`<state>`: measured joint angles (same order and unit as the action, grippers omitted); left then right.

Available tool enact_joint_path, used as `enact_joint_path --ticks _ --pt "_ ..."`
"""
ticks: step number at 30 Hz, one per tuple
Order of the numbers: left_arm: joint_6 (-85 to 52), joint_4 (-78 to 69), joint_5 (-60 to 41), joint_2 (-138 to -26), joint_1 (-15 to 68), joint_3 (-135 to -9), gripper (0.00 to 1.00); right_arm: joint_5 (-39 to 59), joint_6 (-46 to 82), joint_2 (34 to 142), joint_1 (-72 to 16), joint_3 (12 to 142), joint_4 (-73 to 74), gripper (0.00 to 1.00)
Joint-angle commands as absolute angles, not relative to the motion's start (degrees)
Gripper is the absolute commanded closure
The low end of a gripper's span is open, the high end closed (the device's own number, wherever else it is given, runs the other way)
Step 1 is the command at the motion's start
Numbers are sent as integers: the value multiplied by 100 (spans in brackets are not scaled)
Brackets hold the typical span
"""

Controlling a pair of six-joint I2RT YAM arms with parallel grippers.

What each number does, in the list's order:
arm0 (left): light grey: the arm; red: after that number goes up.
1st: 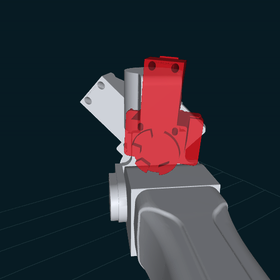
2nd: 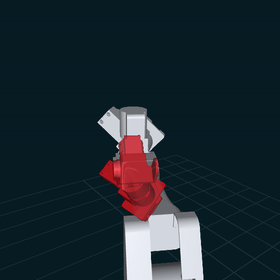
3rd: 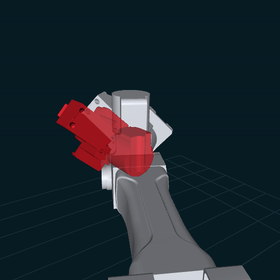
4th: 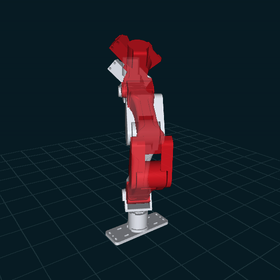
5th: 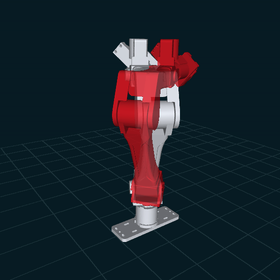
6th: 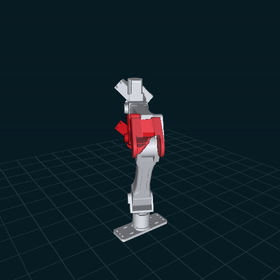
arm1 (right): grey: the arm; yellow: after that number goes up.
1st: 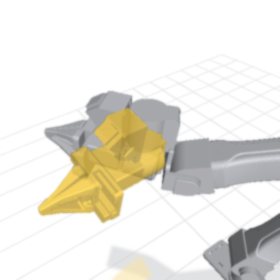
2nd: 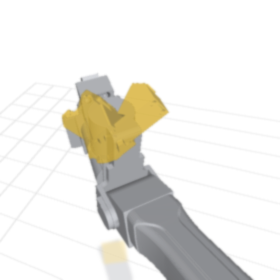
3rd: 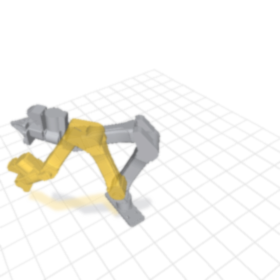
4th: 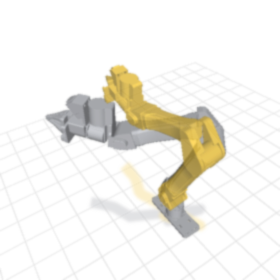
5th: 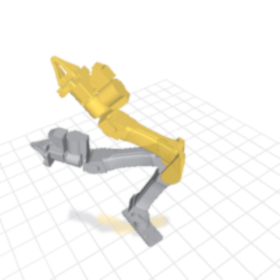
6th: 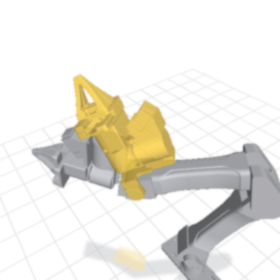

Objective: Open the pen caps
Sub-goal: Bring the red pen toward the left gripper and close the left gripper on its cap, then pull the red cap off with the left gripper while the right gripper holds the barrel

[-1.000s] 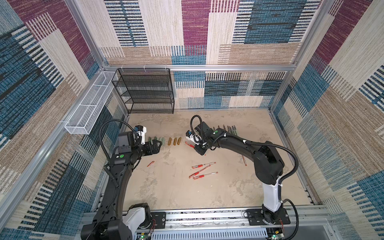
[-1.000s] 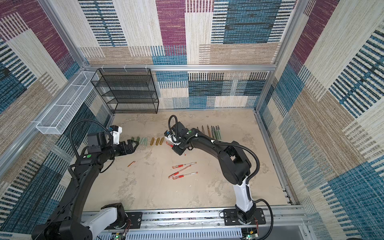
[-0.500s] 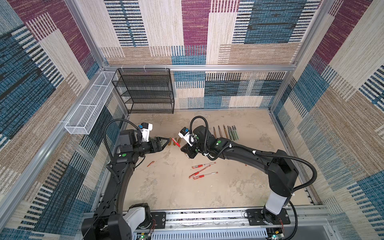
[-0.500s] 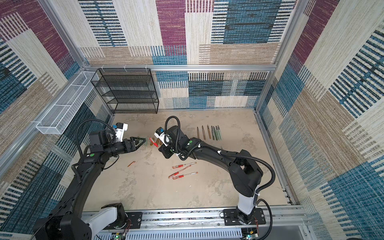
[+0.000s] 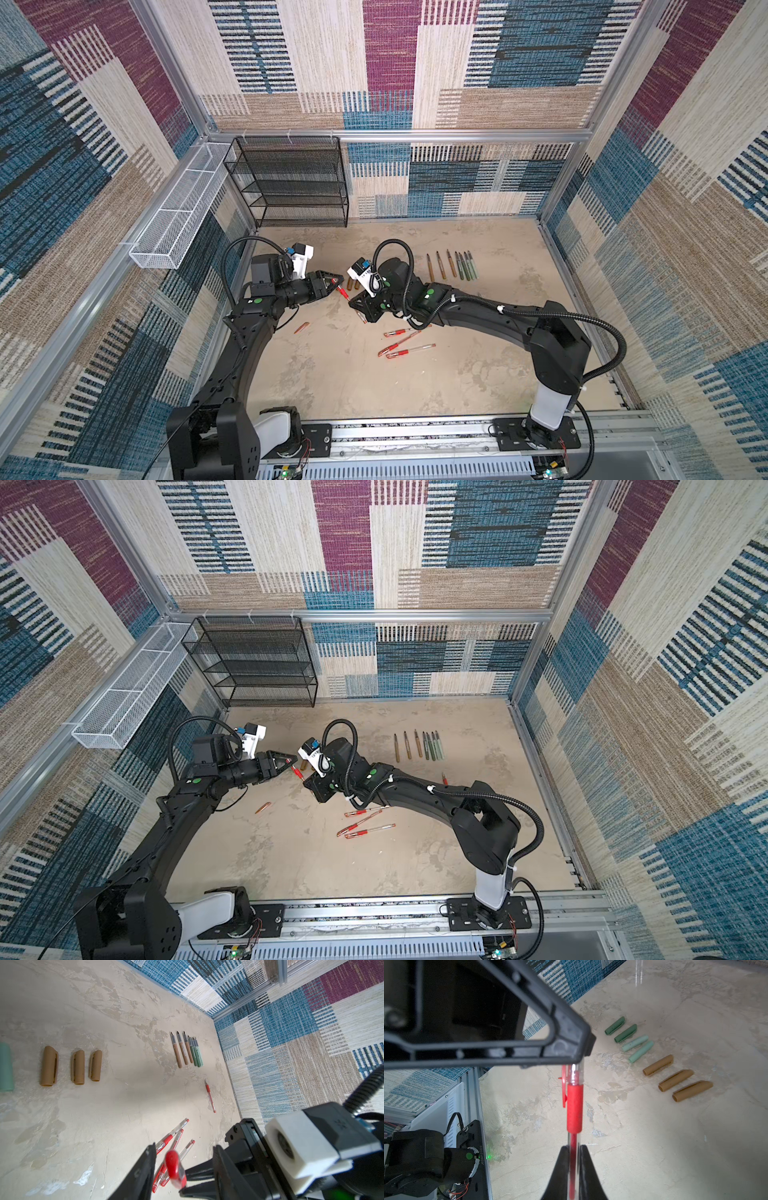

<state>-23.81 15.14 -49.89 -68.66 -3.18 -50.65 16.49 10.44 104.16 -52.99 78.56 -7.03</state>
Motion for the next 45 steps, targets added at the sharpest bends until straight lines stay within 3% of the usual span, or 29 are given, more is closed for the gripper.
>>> enact_joint_path --ticks 1,7,10,14,18,21,24,30,45 --pt "-2432 1368 -4944 -6898 -316 -5068 62 1726 1132 10446 -5326 7934 -481 93" --pt "-2416 1398 -4853 -6938 -308 -5071 91 1714 1116 10460 -5337 7963 -536 93" --pt "-2408 1415 -4810 -6952 -308 -5056 100 1721 1100 10450 -5344 7960 -536 93" --pt "-2373 1465 -4794 -6949 -308 -5087 100 1723 1072 10477 -5344 7989 -589 91" --pt "-2320 1516 -4772 -6951 -308 -5105 100 1709 1068 10546 -5344 8064 -598 77" --pt "-2320 1520 -4781 -6942 -308 -5109 100 1724 1007 10705 -5344 8233 -695 72" --pt "-2307 1545 -4781 -6926 -308 -5124 100 1749 956 10788 -5345 8333 -746 76" --pt "-2244 1613 -4763 -6899 -316 -5175 100 1849 1015 10750 -5344 8110 -688 100" --pt "-1934 1927 -4614 -6847 -537 -5440 100 1788 1578 10007 -5536 6374 -227 100"
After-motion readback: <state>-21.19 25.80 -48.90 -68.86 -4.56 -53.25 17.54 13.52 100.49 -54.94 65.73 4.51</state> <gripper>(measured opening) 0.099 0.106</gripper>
